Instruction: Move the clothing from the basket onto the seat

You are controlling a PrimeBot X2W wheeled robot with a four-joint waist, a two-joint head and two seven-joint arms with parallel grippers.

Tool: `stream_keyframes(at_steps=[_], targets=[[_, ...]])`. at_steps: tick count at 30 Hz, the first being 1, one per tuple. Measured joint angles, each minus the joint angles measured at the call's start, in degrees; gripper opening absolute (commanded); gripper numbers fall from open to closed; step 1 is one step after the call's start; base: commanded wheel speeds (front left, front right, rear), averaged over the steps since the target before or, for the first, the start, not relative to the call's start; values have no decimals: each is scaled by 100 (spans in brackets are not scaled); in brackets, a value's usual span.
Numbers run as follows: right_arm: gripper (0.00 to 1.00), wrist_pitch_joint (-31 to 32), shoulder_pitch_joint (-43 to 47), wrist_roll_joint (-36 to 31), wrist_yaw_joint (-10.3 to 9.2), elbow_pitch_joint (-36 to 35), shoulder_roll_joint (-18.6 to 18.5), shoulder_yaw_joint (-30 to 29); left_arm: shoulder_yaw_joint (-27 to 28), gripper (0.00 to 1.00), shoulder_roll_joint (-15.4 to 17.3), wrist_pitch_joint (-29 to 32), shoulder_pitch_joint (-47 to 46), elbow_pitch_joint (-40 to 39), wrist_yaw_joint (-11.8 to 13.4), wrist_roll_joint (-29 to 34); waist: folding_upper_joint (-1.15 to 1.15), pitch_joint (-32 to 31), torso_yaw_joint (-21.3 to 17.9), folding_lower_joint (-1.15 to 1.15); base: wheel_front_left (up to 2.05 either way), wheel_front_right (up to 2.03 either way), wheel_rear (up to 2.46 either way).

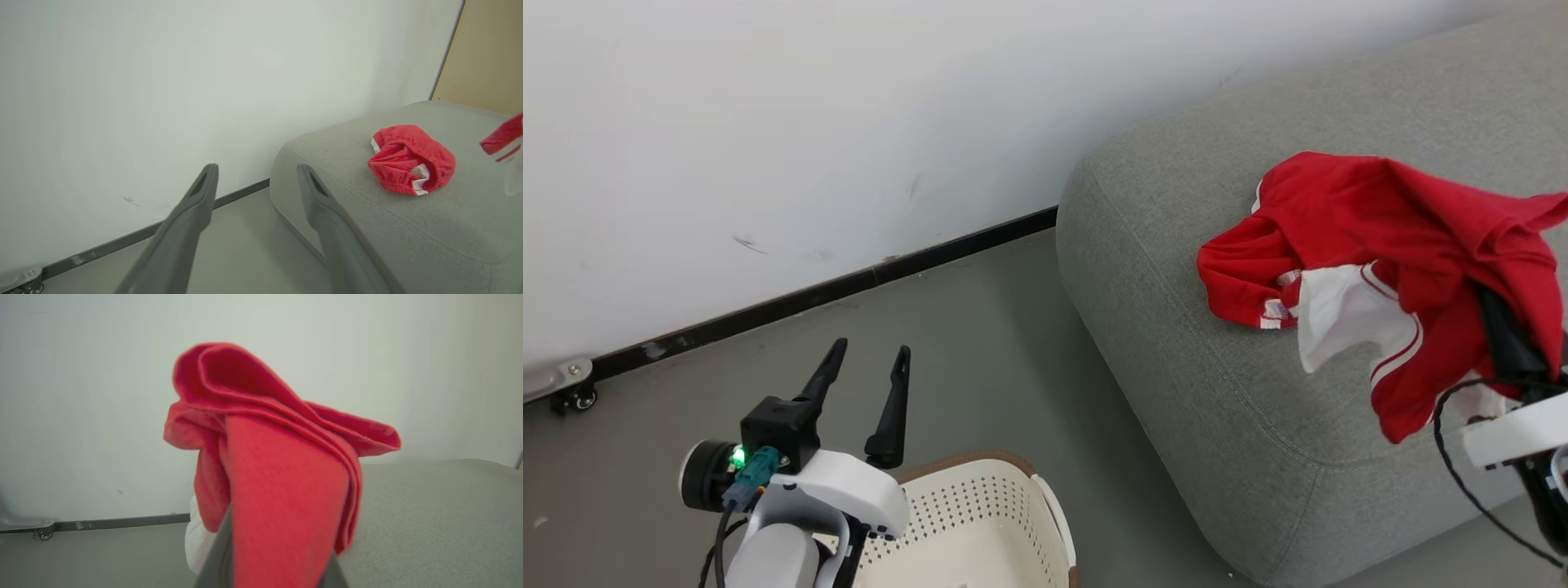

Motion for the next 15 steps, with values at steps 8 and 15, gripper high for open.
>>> stream_keyframes(at_steps=[8, 15], targets=[[0, 300, -737, 149, 0, 236, -204, -220, 168, 100, 271, -9, 0, -435, 151, 162, 0, 237, 59, 0, 0, 0, 0], [0, 489, -1330, 194, 0, 472, -455, -467, 229, 100, 524, -32, 4, -694, 171, 231, 0, 496, 107, 0, 0, 0, 0]])
